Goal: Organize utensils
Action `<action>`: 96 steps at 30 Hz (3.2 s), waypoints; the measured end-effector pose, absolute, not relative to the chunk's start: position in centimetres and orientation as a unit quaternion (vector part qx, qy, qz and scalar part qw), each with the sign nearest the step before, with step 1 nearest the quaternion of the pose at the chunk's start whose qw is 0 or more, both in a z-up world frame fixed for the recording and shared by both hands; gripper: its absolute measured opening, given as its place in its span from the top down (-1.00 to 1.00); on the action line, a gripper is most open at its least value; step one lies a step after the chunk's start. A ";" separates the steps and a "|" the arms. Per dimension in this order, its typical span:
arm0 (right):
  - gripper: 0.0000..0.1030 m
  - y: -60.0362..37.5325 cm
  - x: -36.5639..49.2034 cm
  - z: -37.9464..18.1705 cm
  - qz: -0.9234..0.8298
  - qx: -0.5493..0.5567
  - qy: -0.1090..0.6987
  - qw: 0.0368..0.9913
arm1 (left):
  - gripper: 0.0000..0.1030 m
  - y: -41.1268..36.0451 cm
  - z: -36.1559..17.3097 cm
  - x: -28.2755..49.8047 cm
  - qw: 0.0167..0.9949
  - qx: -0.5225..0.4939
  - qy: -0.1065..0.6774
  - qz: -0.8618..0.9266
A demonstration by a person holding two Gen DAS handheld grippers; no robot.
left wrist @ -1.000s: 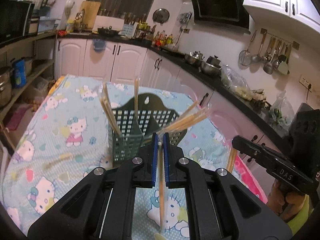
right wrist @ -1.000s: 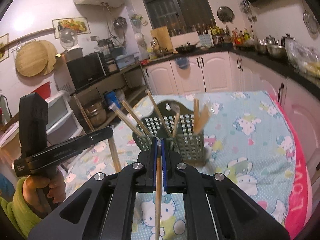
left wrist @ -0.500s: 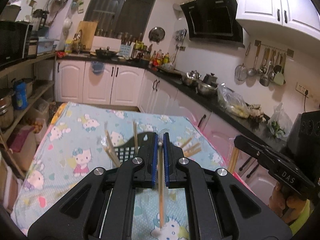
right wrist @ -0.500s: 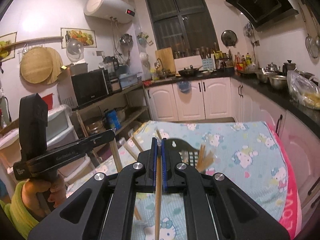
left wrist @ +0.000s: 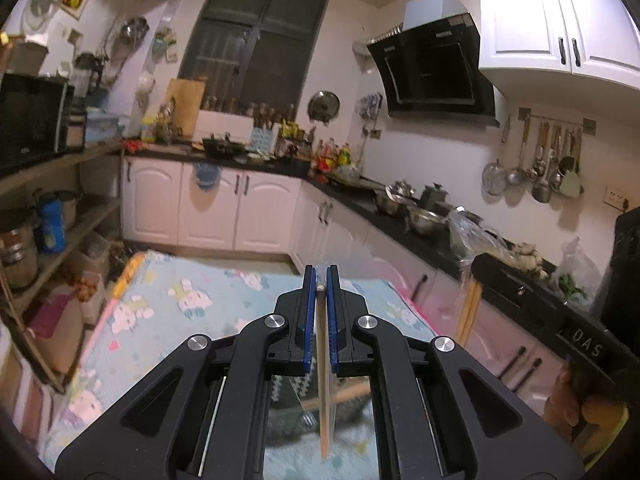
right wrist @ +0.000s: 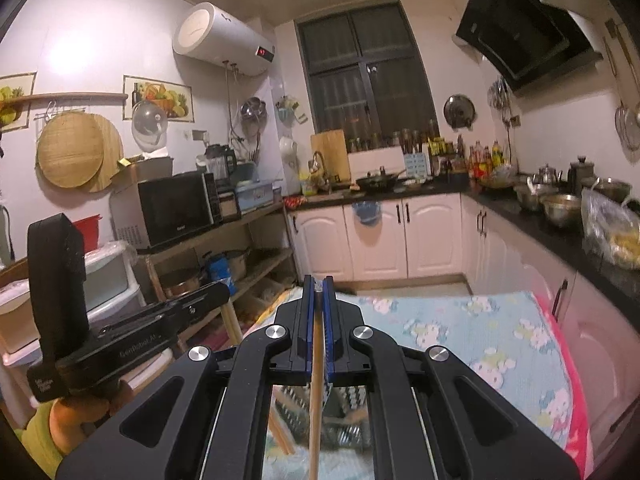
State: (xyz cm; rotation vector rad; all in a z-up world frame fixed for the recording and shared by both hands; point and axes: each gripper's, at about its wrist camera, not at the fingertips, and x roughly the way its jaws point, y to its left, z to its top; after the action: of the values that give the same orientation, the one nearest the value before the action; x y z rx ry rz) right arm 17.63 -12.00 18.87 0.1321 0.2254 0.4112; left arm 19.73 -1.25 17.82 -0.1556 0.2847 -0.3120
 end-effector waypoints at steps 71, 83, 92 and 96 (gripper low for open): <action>0.89 -13.2 23.2 9.0 0.159 0.062 0.180 0.969 | 0.42 -1.8 9.2 23.0 0.972 -0.041 0.212 -0.090; 0.47 -13.8 20.2 9.4 0.165 0.058 0.182 0.968 | -0.01 -1.5 9.0 20.6 0.969 -0.043 0.227 -0.093; -0.01 -13.7 16.9 9.6 0.174 0.046 0.180 0.967 | -0.32 -0.8 9.2 18.2 0.968 -0.048 0.228 -0.096; -0.22 -13.3 15.4 9.3 0.177 0.039 0.179 0.967 | -0.54 -0.7 9.1 16.9 0.968 -0.045 0.227 -0.094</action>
State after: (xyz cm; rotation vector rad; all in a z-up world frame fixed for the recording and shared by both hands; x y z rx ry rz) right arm 15.43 -13.33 9.35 0.0787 0.3617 0.3571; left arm 16.93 -0.67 9.11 -0.0901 0.4594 -0.1894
